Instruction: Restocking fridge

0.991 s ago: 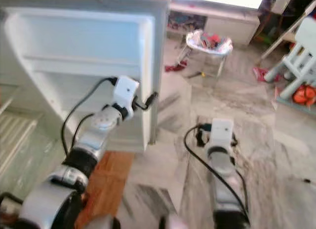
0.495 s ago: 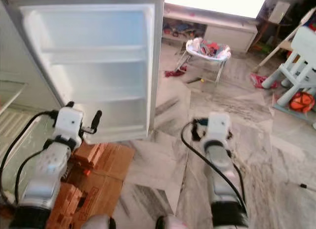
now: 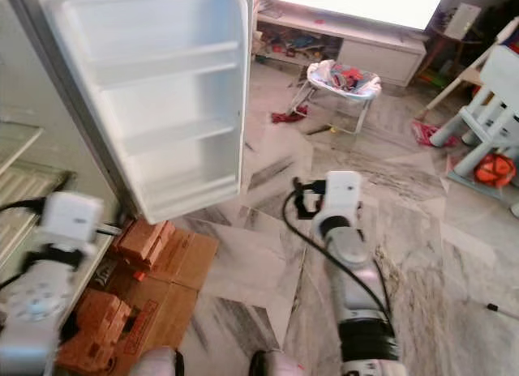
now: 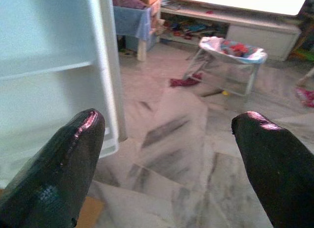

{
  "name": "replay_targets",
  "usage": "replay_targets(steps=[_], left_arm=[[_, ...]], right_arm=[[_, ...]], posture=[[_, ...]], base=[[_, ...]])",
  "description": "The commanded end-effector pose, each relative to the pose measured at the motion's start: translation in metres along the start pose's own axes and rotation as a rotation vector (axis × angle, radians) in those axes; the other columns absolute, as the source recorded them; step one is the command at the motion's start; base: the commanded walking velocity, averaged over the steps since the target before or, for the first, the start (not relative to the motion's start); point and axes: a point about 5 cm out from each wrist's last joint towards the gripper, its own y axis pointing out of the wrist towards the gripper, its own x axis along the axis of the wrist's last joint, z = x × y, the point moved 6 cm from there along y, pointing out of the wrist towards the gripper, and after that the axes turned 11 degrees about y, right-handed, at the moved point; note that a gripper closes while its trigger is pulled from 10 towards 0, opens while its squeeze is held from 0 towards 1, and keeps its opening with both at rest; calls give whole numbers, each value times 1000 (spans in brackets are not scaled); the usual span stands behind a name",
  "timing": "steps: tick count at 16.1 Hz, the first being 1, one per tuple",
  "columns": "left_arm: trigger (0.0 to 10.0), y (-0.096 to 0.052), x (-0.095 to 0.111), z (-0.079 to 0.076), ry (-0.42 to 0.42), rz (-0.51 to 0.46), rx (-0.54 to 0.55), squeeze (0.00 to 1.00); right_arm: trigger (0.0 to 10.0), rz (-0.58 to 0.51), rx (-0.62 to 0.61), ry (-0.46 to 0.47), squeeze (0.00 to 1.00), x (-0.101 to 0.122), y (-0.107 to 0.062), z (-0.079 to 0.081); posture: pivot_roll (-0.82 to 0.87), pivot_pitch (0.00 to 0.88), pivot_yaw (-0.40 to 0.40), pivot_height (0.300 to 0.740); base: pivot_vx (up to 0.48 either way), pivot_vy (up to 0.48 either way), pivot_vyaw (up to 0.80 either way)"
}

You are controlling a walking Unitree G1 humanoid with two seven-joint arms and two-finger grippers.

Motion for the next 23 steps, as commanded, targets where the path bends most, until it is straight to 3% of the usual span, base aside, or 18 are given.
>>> replay_targets(steps=[1, 3, 4, 7, 14, 17, 23], left_arm=[[10000, 7, 3, -10, -57, -4, -24, 0], [10000, 12, 4, -23, -66, 2, -21, 0], [10000, 15, -2, -26, -118, 30, -3, 0], [10000, 21, -8, -19, -185, 86, 84, 0], [10000, 41, 18, -32, -172, -11, 3, 0], [10000, 44, 27, -39, -217, -44, -26, 0], [10000, 46, 35, -44, -247, -72, -51, 0]], right_arm=[[10000, 14, -12, -7, 0, -7, -5, -8], [10000, 33, -65, 15, 0, -17, -12, -21], [10000, 27, -44, -12, 0, -15, -11, -17], [10000, -24, -55, -26, 0, 1, -9, -19], [10000, -18, -29, -18, 0, -3, -6, -6], [10000, -22, -24, -23, 0, -2, -7, -5], [10000, -32, -26, -28, 0, 1, -5, -4]], posture=[[152, 103, -123, 740], [133, 92, -100, 740], [103, 86, -86, 740], [83, 85, -63, 740], [91, 94, -68, 740], [76, 99, -66, 740], [71, 95, -62, 740]], base=[[0, 0, 0], [0, 0, 0], [0, -330, -600], [0, -276, -800], [0, -191, -800], [0, 0, -800], [426, 0, -800]])
